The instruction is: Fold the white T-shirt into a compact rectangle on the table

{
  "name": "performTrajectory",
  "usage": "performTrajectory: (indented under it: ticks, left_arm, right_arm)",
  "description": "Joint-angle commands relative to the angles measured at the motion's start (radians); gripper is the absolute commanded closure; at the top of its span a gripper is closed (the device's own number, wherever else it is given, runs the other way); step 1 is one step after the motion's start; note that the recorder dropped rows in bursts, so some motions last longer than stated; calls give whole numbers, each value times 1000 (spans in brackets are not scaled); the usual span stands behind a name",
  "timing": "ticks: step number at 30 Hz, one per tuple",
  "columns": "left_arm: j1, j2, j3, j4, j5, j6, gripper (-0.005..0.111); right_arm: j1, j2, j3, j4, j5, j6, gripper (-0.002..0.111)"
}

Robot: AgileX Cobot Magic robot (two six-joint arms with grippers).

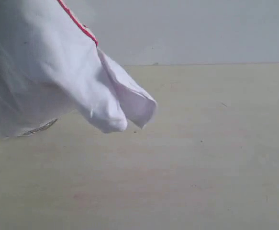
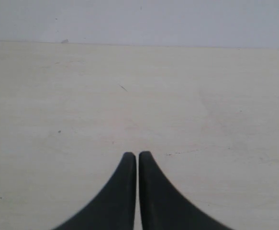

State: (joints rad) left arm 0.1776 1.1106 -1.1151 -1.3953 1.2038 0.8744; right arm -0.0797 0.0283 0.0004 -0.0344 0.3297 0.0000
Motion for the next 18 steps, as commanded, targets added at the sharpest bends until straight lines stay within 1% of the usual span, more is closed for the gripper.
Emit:
performTrajectory:
  ticks: [1,5,7,8,11,15,18]
  left_arm:
    - [-1,-10,-62,-88,17,-13,102]
    - [-1,-10,-136,-156,17,-56,102]
    - [-1,-10,-134,-153,17,-75,102]
    - [-1,-8,-130,-112,17,-75,102]
    - [-17,2,-71,-48,17,-73,102]
    - [-75,40,7,-43,17,-7,102]
    - [-109,53,32,-43,17,15,102]
  right_arm:
    - [-7,-6,0,-2,-8,0,108]
    - [-7,-6,0,-2,-8,0,108]
    - [-7,-6,0,-2,-8,0,108]
    - [-7,-6,0,-2,-8,0,108]
    - [-7,-6,0,-2,-8,0,108]
    - [-7,-6,0,-2,-8,0,108]
    - [-7,-6,0,-2,-8,0,108]
